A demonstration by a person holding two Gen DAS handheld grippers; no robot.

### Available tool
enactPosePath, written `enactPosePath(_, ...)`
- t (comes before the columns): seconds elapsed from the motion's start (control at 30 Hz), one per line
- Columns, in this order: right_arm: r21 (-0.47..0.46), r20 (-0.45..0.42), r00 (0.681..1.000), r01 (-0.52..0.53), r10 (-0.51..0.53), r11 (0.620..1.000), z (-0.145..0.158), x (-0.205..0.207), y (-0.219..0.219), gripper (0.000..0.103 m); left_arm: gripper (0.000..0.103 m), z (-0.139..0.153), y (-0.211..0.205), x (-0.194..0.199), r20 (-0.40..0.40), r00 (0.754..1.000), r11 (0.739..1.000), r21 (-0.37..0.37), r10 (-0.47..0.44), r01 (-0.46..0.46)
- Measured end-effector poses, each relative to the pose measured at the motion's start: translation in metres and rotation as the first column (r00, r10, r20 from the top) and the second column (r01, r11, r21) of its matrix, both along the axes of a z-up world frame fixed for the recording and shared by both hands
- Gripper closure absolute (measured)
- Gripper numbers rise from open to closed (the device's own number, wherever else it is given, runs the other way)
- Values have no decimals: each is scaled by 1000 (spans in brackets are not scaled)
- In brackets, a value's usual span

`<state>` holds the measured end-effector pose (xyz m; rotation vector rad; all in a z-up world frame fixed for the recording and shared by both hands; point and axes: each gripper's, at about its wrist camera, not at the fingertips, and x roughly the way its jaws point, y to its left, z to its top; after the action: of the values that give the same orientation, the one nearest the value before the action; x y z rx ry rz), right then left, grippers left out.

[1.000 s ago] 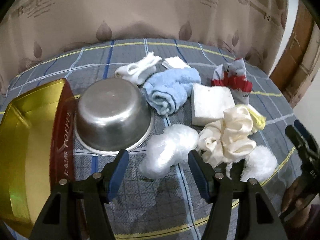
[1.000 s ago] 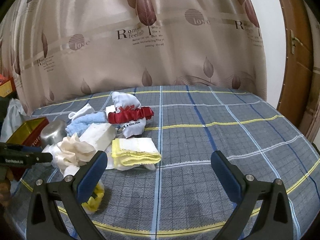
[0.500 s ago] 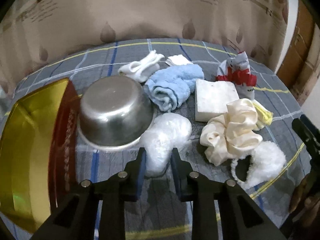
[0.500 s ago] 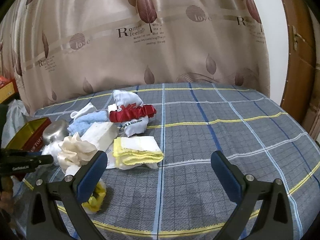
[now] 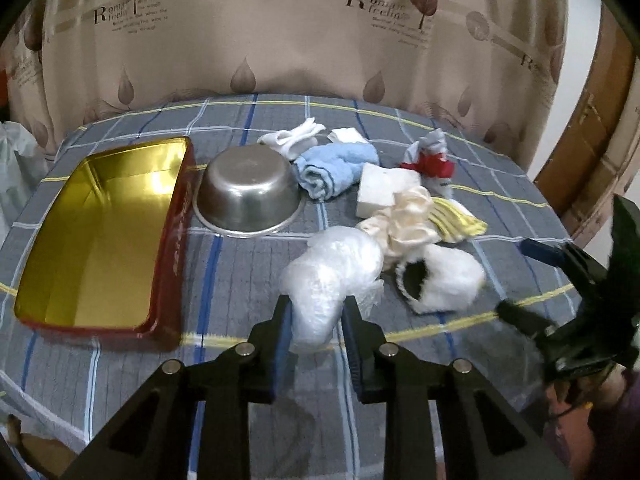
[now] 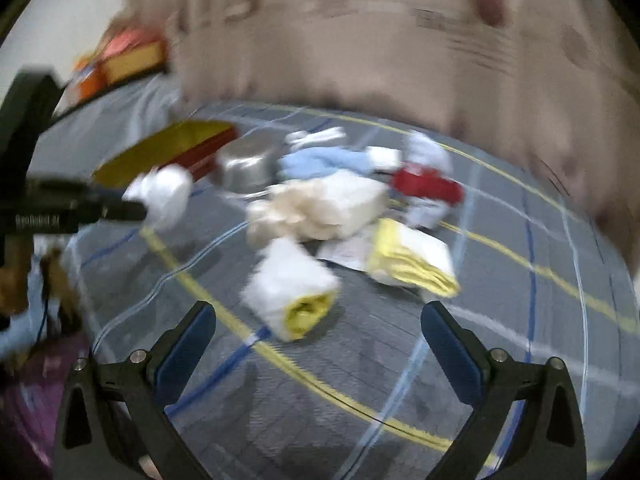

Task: Organize soft objects
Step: 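Carry the white bundle toward the tin with the left gripper while the right grasps the fluffy item, then lower the white bundle into the gold tin and open the left gripper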

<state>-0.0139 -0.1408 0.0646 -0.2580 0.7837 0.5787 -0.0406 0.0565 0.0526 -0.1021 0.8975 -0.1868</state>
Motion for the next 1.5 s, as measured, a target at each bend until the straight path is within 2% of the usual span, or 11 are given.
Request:
enactPosePath(0.13, -78, -8, 993, -121, 121, 990, 3, 7, 25, 4, 78, 14, 1, -15, 21, 1000, 1000, -12, 1, -1)
enactPosePath(0.2, -123, -26, 987, -158, 156, 980, 0, 15, 33, 16, 78, 19, 2, -19, 26, 1000, 1000, -20, 2, -1)
enactPosePath(0.23, -147, -41, 984, -175, 171, 974, -1, 22, 35, 18, 78, 22, 3, -21, 26, 1000, 1000, -22, -2, 3)
enactPosePath(0.57, -308, -172, 944, -321, 280, 895, -28, 47, 60, 19, 77, 46, 25, -37, 57, 998, 999, -42, 34, -32)
enactPosePath(0.63, -333, -185, 940, -333, 285, 882, -34, 48, 65, 27, 77, 49, 30, -36, 50, 998, 998, -38, 48, -46)
enactPosePath(0.7, -350, -206, 938, -338, 280, 873, -39, 48, 68, 50, 77, 52, 37, -35, 49, 997, 997, -34, 66, -64)
enactPosePath(0.83, -346, -206, 944, -315, 256, 884, -43, 43, 69, 61, 77, 55, 50, -32, 44, 993, 994, -4, 107, -107)
enactPosePath(1.0, -252, -185, 966, -224, 181, 941, -34, 32, 56, 69, 77, 55, 71, -19, 35, 988, 986, 68, 153, -155)
enactPosePath(1.13, -113, -167, 977, -155, 135, 981, -15, 14, 43, 70, 77, 51, 95, -1, 21, 981, 974, 117, 193, -194)
enactPosePath(1.33, 43, -144, 986, -77, 83, 996, 11, -6, 38, 70, 76, 36, 130, 43, -3, 972, 951, 208, 235, -230)
enactPosePath(1.5, 111, -139, 988, -57, 72, 992, 26, -15, 44, 70, 76, 15, 152, 80, -41, 966, 935, 263, 255, -236)
